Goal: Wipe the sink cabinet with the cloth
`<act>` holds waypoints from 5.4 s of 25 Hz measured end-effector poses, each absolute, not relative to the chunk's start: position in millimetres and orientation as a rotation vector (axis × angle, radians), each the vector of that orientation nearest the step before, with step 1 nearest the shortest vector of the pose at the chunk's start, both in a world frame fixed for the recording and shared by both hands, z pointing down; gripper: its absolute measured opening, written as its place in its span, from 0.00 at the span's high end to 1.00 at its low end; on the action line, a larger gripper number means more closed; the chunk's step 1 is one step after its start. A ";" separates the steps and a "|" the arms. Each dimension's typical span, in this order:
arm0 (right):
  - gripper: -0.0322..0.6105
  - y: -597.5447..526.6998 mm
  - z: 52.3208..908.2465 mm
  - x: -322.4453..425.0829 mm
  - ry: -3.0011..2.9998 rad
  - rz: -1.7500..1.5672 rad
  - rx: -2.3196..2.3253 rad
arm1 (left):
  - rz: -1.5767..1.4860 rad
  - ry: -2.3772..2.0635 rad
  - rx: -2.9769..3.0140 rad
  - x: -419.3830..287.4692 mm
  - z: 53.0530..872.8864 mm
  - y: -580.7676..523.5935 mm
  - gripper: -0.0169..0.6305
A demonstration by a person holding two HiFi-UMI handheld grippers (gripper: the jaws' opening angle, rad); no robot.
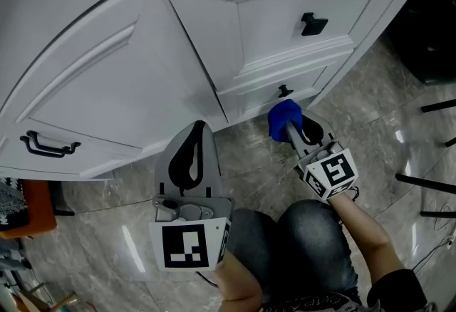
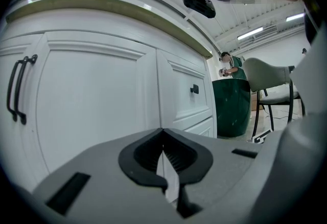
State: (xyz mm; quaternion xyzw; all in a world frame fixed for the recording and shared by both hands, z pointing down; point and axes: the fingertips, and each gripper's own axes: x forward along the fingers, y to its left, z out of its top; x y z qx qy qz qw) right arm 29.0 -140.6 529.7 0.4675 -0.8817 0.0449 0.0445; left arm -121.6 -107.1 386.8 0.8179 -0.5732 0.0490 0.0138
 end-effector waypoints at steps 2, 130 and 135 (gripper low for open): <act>0.86 -140.5 529.8 9.2 -2.734 0.134 1.368 | 0.157 -1.785 2.555 -122.1 386.8 -105.9 0.97; 0.86 -204.6 574.8 175.2 -2.180 -0.031 2.035 | 0.174 -1.735 2.624 -91.1 384.8 -109.7 0.97; 0.86 -176.0 554.4 137.3 -2.352 -0.005 1.959 | 0.149 -1.756 2.597 -96.7 382.2 -108.7 0.97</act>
